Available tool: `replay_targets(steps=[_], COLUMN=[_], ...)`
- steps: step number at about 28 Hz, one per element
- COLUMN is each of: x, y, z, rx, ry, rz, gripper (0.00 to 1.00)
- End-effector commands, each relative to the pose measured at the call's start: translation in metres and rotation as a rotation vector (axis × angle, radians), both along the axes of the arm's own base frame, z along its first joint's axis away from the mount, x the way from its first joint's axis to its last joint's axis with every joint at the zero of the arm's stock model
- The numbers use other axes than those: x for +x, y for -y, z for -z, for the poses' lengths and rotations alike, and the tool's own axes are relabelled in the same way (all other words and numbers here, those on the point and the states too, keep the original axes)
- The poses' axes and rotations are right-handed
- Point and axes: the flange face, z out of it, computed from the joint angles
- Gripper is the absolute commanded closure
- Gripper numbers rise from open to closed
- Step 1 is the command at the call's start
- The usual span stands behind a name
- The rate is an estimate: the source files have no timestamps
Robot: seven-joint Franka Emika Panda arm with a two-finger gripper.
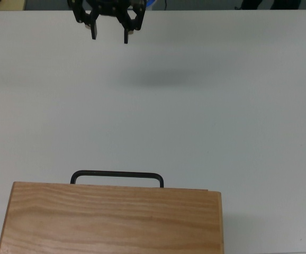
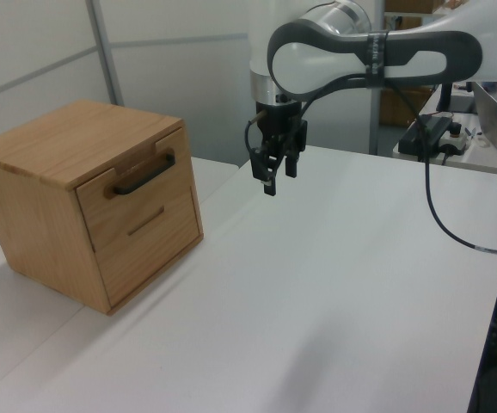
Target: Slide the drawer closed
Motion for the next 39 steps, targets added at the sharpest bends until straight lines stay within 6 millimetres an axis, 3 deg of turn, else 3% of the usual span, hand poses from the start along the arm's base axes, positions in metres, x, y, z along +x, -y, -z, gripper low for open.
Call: replay_targets(steps=[1, 39], x=[-0.022, -0.021], y=[-0.003, -0.003], z=[0.007, 0.018], rx=[-0.019, 0.006], ry=[-0.027, -0.079], rz=[-0.026, -0.075], gripper=[0.00, 0.00])
